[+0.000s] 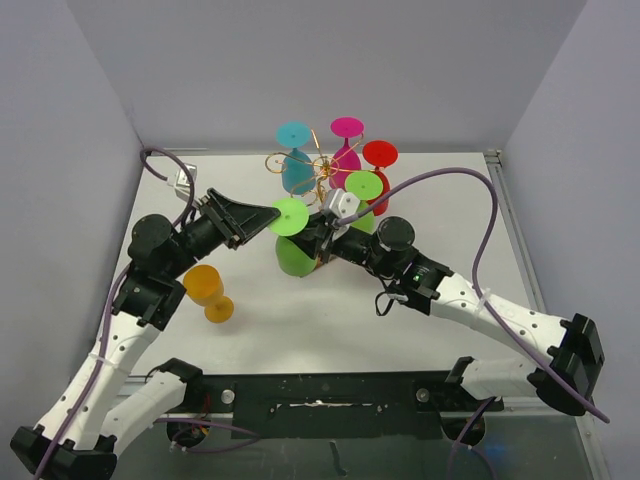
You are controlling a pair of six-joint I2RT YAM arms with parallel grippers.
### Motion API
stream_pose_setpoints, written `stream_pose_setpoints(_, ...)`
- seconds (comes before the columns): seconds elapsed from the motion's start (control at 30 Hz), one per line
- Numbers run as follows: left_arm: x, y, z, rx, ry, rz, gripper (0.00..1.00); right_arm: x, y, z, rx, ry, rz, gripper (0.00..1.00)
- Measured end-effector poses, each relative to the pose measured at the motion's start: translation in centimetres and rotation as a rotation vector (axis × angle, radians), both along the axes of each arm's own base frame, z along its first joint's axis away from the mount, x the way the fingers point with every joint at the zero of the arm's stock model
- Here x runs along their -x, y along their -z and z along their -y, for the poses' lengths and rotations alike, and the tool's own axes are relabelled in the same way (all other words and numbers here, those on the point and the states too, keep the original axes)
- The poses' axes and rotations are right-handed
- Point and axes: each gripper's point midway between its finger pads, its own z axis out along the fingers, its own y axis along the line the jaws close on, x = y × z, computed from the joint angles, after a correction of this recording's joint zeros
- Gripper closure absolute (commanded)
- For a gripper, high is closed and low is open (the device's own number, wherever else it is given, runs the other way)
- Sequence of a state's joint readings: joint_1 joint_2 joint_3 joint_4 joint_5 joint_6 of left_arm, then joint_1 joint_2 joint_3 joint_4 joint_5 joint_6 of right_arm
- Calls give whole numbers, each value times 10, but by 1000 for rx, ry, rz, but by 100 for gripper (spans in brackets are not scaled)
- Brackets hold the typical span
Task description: Place the wine glass upside down on the wine glass rack
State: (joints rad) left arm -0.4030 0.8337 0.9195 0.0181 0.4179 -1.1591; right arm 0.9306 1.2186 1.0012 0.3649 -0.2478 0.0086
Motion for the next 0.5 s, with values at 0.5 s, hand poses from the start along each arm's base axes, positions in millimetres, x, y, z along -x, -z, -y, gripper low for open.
stream_pose_setpoints(0.5, 11, 9, -13, 74, -21, -110, 100, -3, 15, -17, 11, -10, -10, 76)
